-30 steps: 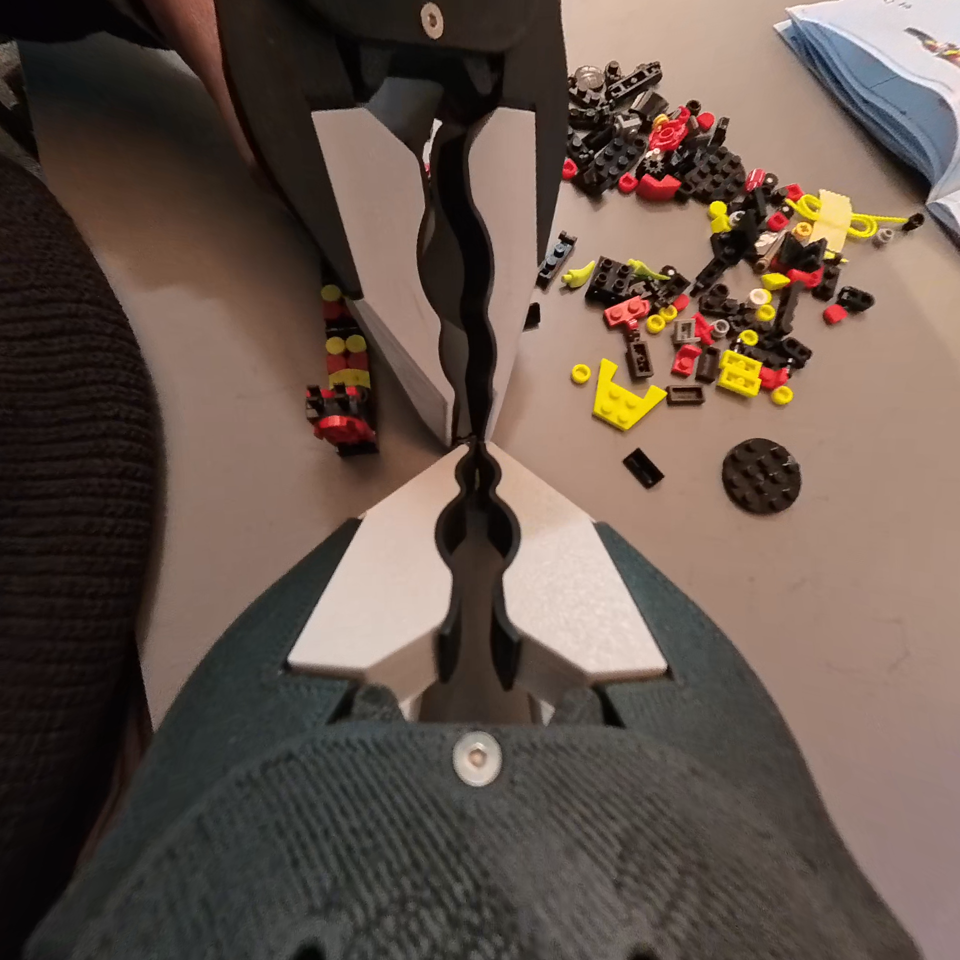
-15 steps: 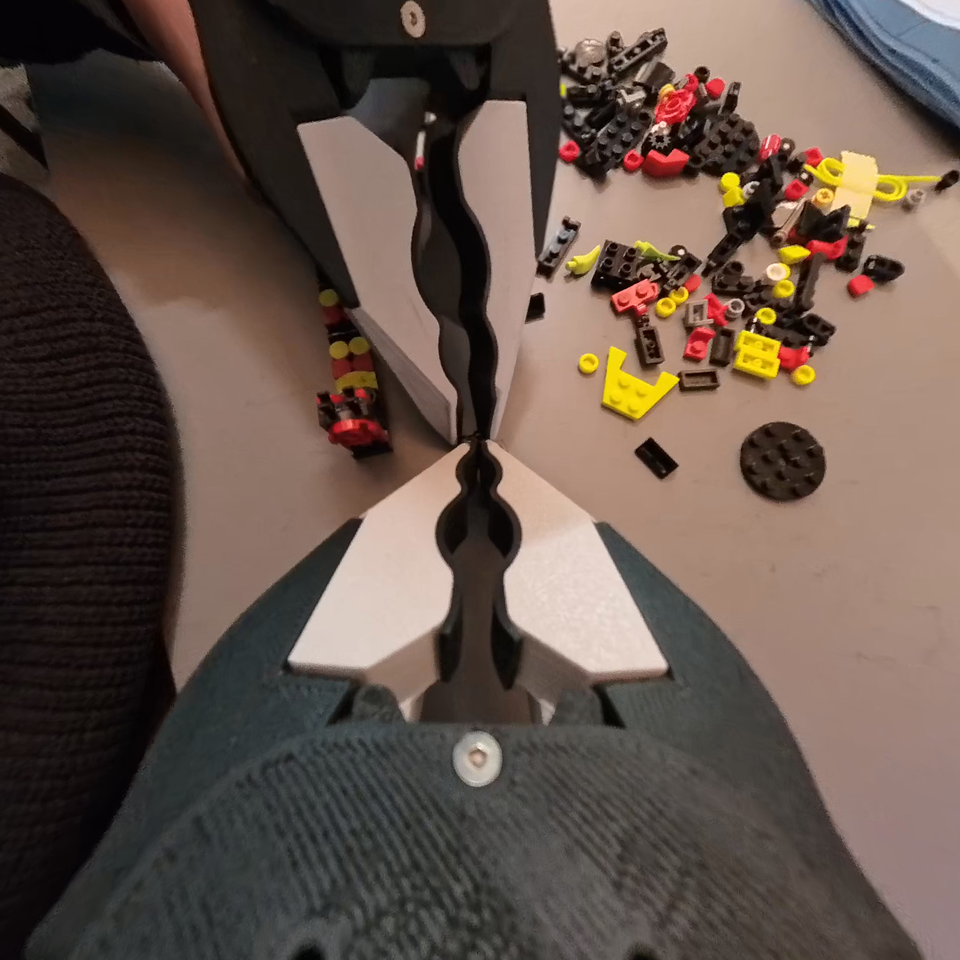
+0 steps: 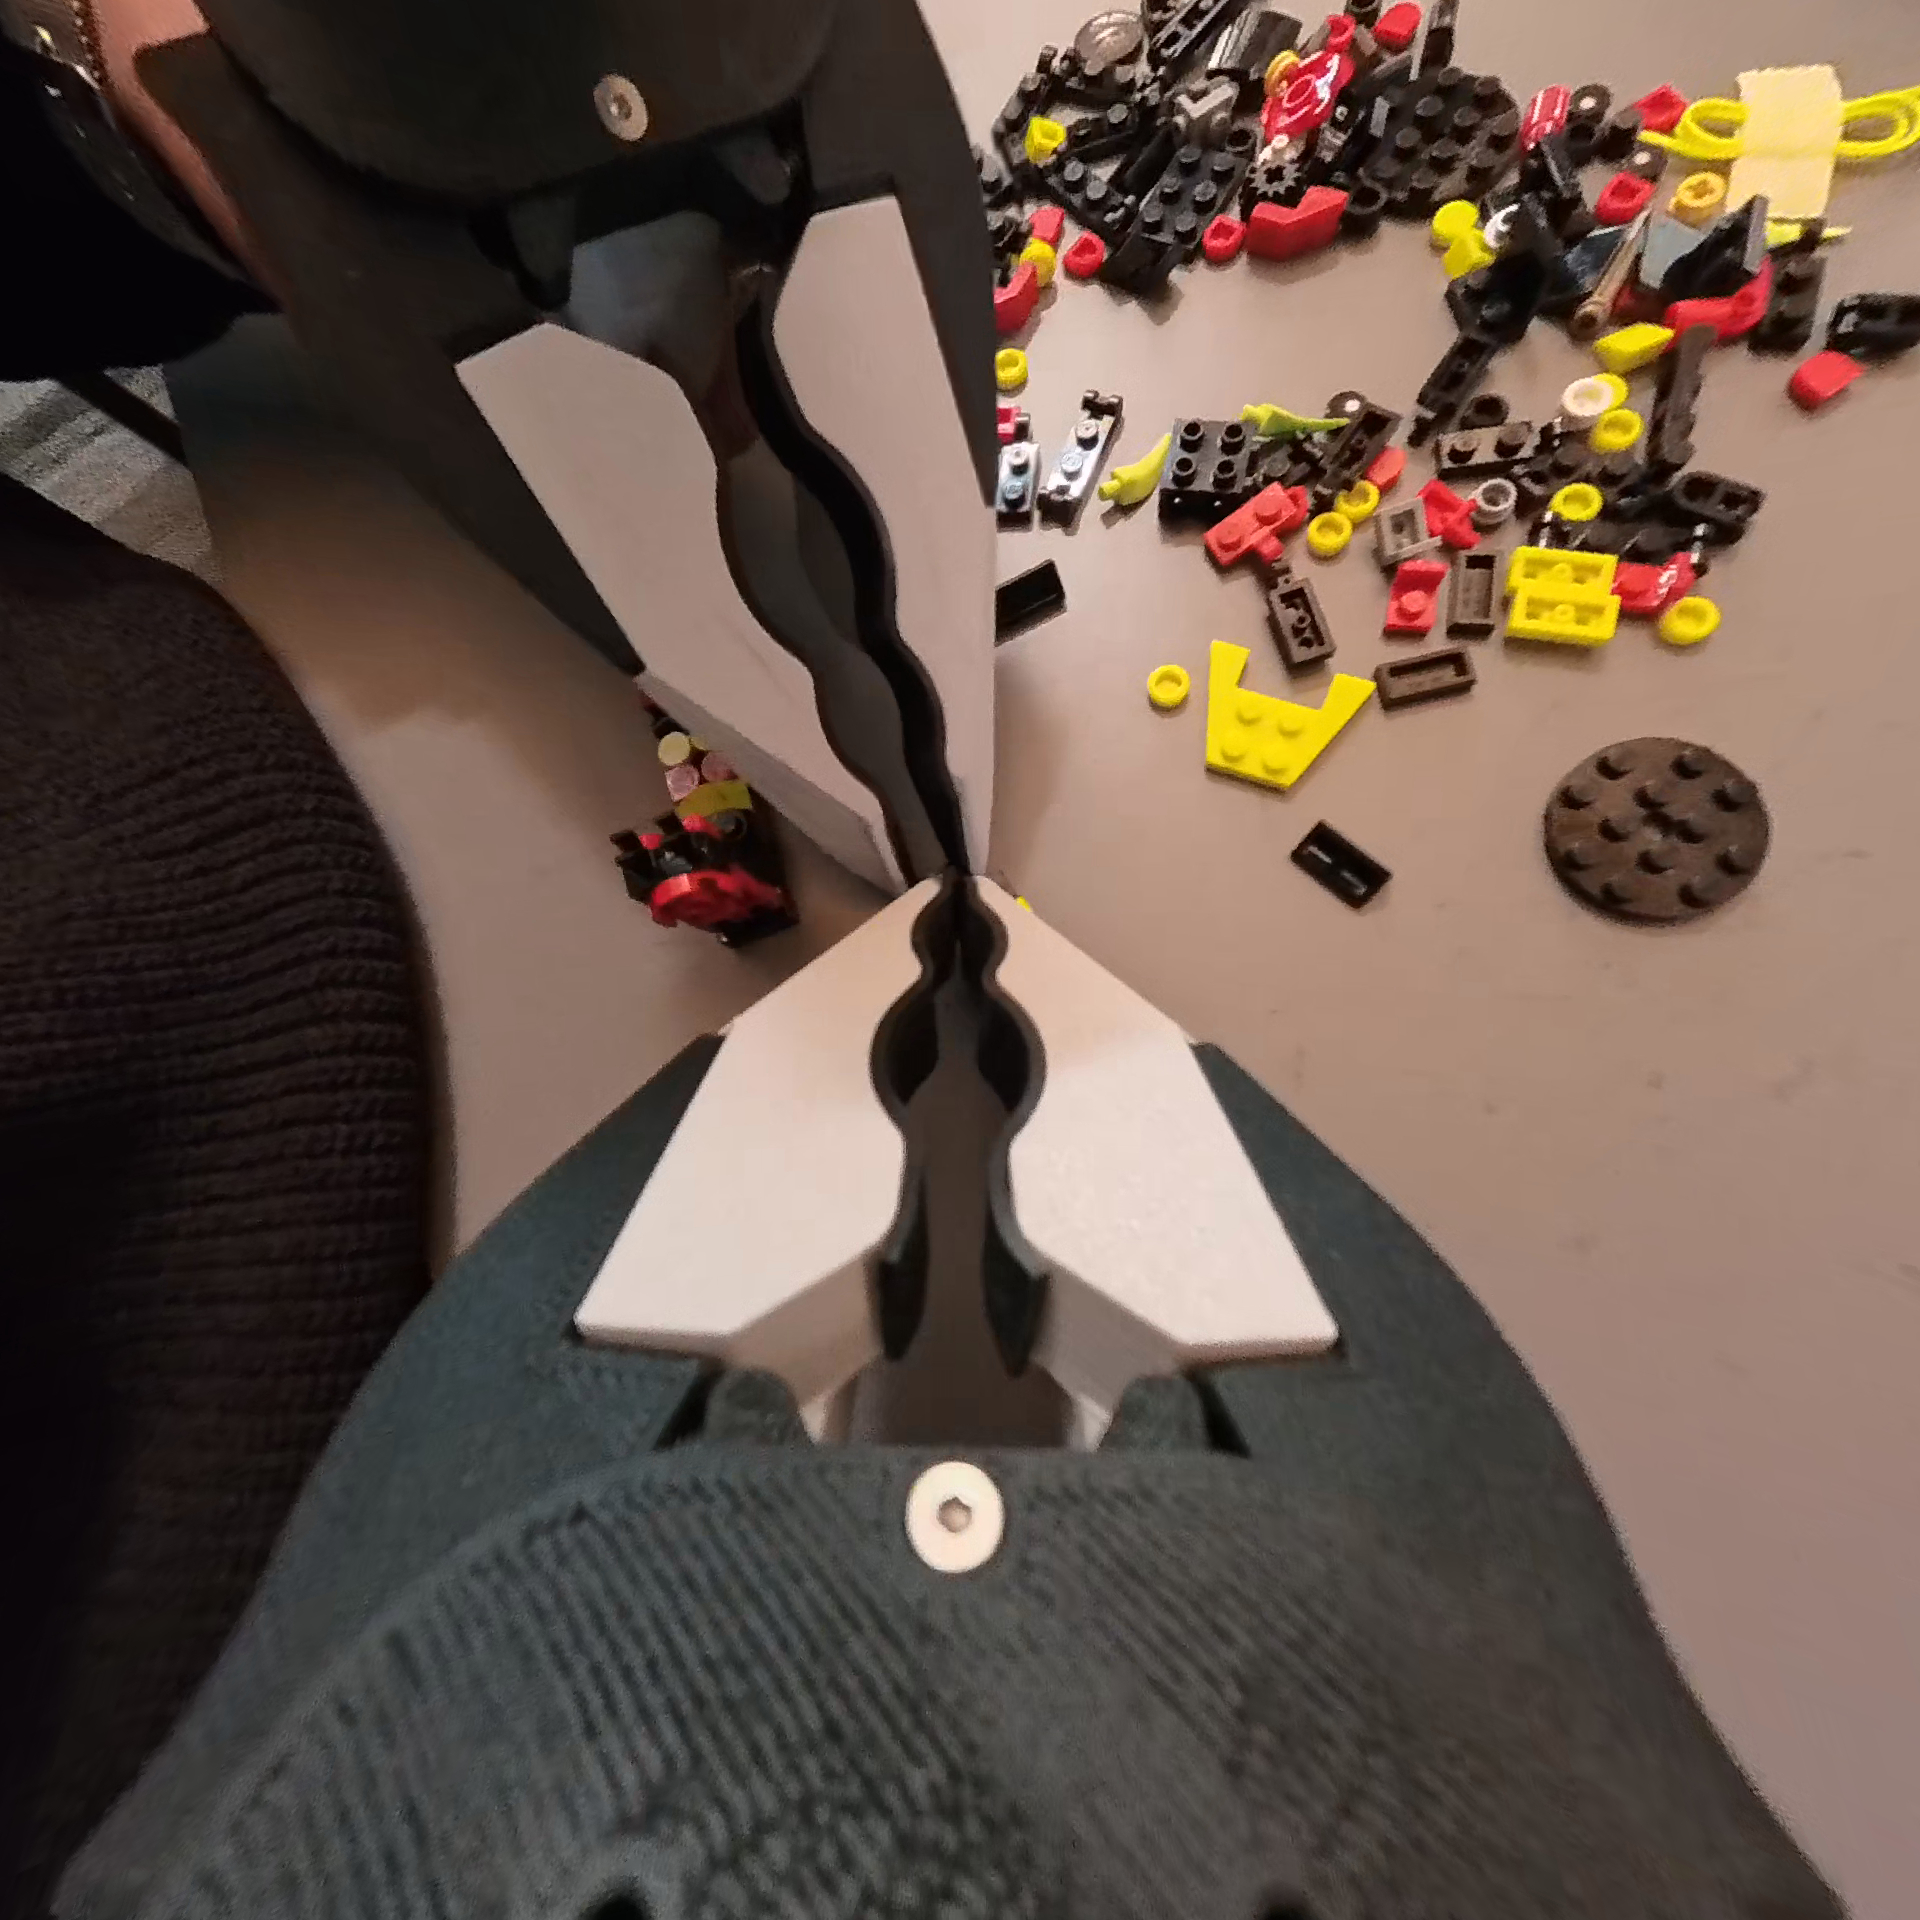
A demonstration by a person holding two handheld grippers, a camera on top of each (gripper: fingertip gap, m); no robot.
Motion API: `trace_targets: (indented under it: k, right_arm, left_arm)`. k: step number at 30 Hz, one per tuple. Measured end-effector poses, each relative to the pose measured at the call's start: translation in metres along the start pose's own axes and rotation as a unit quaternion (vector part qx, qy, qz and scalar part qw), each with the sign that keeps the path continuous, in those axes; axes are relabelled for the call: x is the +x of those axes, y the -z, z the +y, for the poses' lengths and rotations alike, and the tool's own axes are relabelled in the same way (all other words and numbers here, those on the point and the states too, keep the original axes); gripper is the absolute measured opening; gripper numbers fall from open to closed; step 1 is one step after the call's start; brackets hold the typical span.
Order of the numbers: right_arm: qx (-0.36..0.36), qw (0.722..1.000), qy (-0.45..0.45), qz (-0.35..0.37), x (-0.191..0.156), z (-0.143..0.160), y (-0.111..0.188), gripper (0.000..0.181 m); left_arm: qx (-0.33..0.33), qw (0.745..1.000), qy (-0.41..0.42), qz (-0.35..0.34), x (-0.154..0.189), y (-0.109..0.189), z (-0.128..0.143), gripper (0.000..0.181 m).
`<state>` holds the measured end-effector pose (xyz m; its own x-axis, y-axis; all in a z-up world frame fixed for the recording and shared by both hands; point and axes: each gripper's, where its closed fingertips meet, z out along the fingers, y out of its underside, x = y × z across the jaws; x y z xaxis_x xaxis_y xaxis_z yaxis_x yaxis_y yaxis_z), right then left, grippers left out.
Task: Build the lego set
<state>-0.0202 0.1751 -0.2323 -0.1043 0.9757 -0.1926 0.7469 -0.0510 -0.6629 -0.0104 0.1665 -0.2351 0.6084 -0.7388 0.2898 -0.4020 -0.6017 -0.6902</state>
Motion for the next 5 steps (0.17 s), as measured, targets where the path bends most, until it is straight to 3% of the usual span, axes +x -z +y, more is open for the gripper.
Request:
trace_targets:
  k: [5]
  right_arm:
    - [-0.021, 0.996, 0.065, 0.050, 0.0060, 0.0050, -0.0005, 0.000]
  left_arm:
    - [0.002, 1.000, -0.001, -0.016, -0.0025, 0.0001, -0.0022, 0.000]
